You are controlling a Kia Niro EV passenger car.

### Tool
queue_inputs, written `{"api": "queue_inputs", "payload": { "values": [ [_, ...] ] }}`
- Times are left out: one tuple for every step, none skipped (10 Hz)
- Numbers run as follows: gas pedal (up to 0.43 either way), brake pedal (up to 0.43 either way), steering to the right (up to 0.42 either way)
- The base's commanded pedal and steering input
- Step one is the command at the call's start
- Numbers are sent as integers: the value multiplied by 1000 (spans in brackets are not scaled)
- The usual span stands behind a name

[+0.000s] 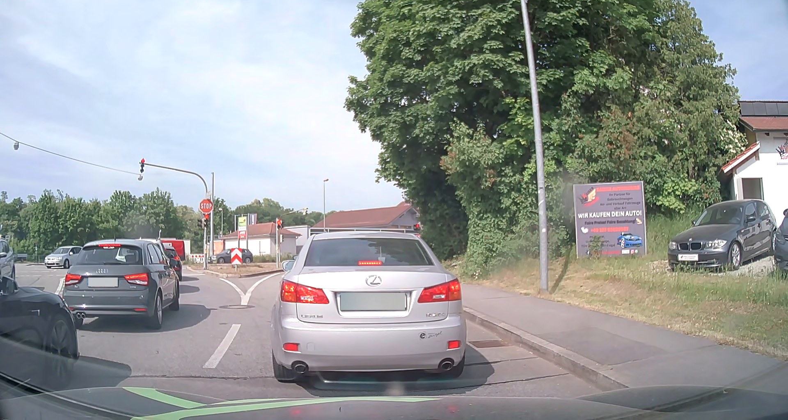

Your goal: Follow the waypoints while adhering to traffic rules and regulations

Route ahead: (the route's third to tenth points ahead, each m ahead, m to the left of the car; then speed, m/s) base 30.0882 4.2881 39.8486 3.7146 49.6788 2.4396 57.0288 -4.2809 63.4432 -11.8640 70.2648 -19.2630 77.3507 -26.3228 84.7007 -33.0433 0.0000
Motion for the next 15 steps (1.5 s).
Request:
{"api": "queue_inputs", "payload": {
  "values": [
    [0, 415, -113],
    [0, 415, -113],
    [0, 415, -114],
    [0, 421, -114],
    [0, 415, -113],
    [0, 415, -114],
    [0, 415, -113],
    [0, 421, -113],
    [0, 415, -113],
    [0, 415, -113],
    [0, 415, -114],
    [0, 421, -114],
    [0, 415, -113],
    [0, 415, -114],
    [0, 421, -114]
  ]
}}
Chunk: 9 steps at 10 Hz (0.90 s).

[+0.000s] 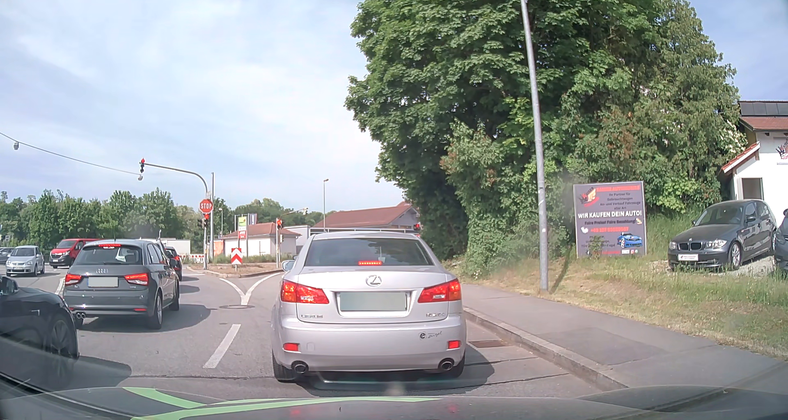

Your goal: Follow the waypoints while adhering to traffic rules and regulations

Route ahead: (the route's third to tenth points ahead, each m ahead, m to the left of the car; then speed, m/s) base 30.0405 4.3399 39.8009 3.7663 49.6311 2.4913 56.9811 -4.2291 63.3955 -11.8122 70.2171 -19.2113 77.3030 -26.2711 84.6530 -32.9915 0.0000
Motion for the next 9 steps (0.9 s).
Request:
{"api": "queue_inputs", "payload": {
  "values": [
    [0, 415, -114],
    [0, 415, -113],
    [0, 415, -114],
    [0, 415, -114],
    [0, 415, -114],
    [0, 415, -114],
    [0, 415, -114],
    [0, 415, -114],
    [0, 415, -114]
  ]
}}
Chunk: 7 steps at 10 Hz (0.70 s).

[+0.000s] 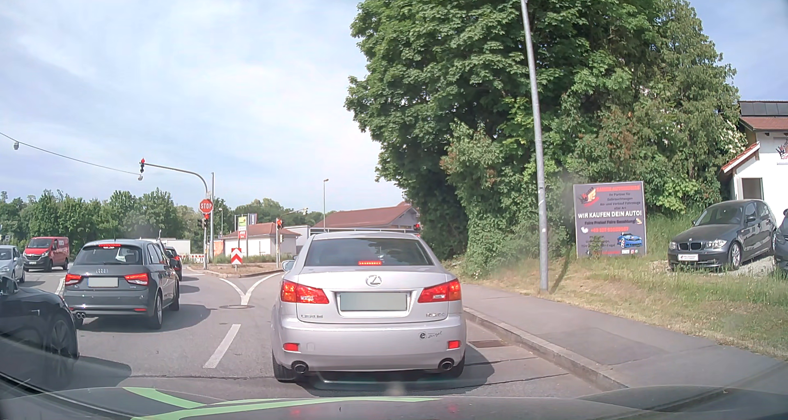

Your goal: Follow the waypoints while adhering to traffic rules and regulations

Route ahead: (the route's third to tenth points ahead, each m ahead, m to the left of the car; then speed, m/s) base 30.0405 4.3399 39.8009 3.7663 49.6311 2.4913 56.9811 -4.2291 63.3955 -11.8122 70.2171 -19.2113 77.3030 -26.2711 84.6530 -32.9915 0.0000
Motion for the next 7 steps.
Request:
{"api": "queue_inputs", "payload": {
  "values": [
    [0, 415, -113],
    [0, 415, -113],
    [0, 415, -113],
    [0, 421, -113],
    [0, 415, -114],
    [0, 421, -113],
    [0, 421, -113]
  ]
}}
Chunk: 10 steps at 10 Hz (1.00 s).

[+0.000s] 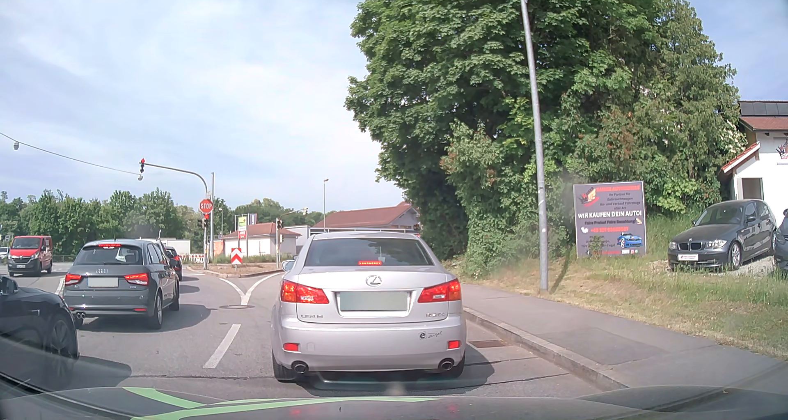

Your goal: Follow the waypoints while adhering to traffic rules and regulations

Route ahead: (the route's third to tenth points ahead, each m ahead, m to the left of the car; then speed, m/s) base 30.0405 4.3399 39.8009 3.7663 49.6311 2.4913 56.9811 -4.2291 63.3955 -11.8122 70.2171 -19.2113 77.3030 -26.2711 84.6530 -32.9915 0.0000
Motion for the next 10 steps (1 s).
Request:
{"api": "queue_inputs", "payload": {
  "values": [
    [0, 415, -113],
    [0, 421, -114],
    [0, 415, -114],
    [0, 415, -113],
    [0, 415, -113],
    [0, 415, -114],
    [0, 421, -114],
    [0, 421, -114],
    [0, 415, -113],
    [0, 415, -113]
  ]
}}
